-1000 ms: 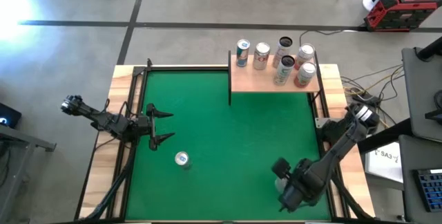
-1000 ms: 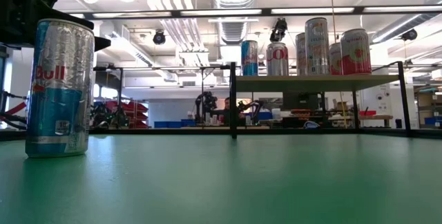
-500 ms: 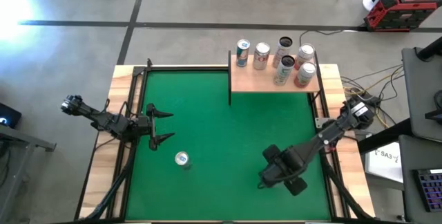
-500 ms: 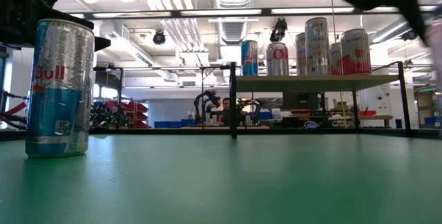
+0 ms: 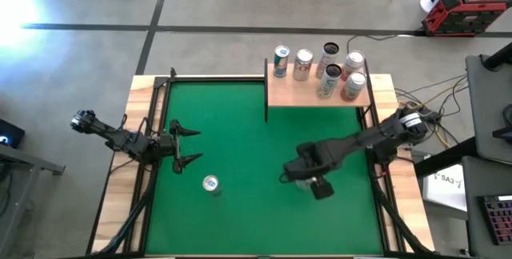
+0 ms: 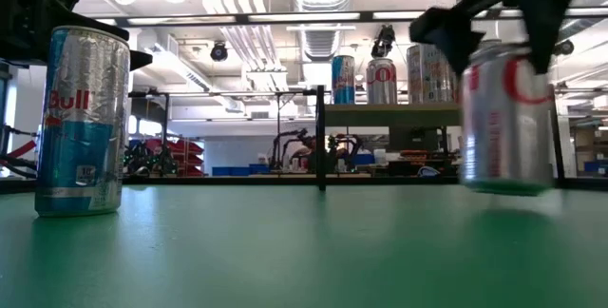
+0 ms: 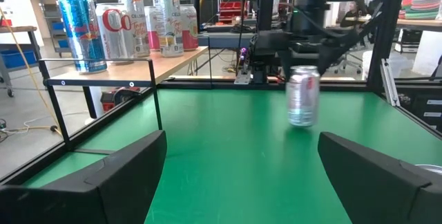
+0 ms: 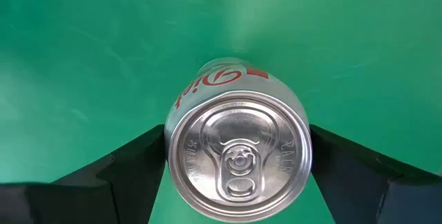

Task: Place canned beverage on shelf
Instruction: Put the red-silver soda can on the shelf aligned with the other red-silver soda can

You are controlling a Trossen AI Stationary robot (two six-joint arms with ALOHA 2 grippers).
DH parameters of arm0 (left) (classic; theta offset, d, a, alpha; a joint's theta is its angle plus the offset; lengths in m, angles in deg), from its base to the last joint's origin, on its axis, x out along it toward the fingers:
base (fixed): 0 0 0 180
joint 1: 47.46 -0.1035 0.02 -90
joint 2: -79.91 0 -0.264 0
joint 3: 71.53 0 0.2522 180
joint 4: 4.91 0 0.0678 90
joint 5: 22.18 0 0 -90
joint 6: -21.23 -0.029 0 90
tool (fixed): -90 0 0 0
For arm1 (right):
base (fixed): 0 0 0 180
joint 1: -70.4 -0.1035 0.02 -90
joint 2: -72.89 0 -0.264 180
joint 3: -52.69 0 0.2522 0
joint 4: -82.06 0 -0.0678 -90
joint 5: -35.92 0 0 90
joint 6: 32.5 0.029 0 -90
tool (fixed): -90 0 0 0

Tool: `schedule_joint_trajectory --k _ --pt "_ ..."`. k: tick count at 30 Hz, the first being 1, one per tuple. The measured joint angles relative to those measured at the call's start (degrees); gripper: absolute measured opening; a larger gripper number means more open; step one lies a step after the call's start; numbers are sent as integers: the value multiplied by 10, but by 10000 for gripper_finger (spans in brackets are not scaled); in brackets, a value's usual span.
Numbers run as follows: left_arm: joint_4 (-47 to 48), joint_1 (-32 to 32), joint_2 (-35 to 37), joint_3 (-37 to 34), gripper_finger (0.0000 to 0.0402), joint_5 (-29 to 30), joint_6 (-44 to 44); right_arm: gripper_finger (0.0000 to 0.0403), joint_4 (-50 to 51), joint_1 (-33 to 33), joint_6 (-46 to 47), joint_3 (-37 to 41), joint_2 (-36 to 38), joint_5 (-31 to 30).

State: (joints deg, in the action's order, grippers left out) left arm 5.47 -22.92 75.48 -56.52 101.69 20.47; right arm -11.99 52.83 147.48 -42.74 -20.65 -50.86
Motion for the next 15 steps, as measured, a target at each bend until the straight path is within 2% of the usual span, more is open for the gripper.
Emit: schedule_joint_trajectory --k 15 --pt "0 0 0 0 361 0 0 311 10 124 0 2 0 -18"
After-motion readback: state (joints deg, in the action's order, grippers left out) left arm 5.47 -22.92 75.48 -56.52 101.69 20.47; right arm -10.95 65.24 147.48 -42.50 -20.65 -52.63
